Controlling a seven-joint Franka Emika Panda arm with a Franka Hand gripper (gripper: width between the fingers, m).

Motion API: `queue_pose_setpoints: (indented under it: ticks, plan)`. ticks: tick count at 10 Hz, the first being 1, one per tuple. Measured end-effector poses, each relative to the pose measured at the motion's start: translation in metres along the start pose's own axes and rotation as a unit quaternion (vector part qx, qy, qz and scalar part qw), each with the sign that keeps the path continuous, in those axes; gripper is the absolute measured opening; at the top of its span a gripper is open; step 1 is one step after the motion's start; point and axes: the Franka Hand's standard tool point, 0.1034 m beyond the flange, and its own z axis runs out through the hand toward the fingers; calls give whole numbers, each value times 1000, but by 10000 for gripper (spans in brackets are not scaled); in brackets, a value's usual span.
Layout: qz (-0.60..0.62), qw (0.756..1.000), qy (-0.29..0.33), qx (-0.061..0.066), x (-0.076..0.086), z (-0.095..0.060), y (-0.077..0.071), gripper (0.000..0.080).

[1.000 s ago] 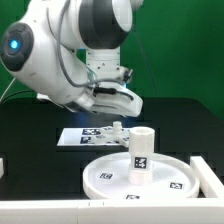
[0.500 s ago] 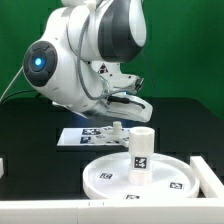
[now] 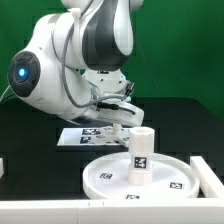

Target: Assemble round table

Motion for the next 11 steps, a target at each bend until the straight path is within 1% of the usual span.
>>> queue_pose_setpoints:
  ticks: [3, 4, 5, 6, 7, 8, 10, 11]
  plan:
    - [1, 1000, -1, 0, 1, 1, 1, 649]
    - [8, 1000, -13, 3, 3, 7, 5, 649]
    - [15, 999, -26, 11, 5, 13, 7, 649]
    - [19, 999, -29, 10, 7, 16, 10, 649]
    - [12, 1000, -21, -8, 7, 17, 7, 649]
    - [10, 1000, -21, -7, 7, 18, 4, 649]
    - [12, 1000, -22, -6, 8, 19, 6, 649]
    - [17, 1000, -24, -6, 11, 26, 8, 649]
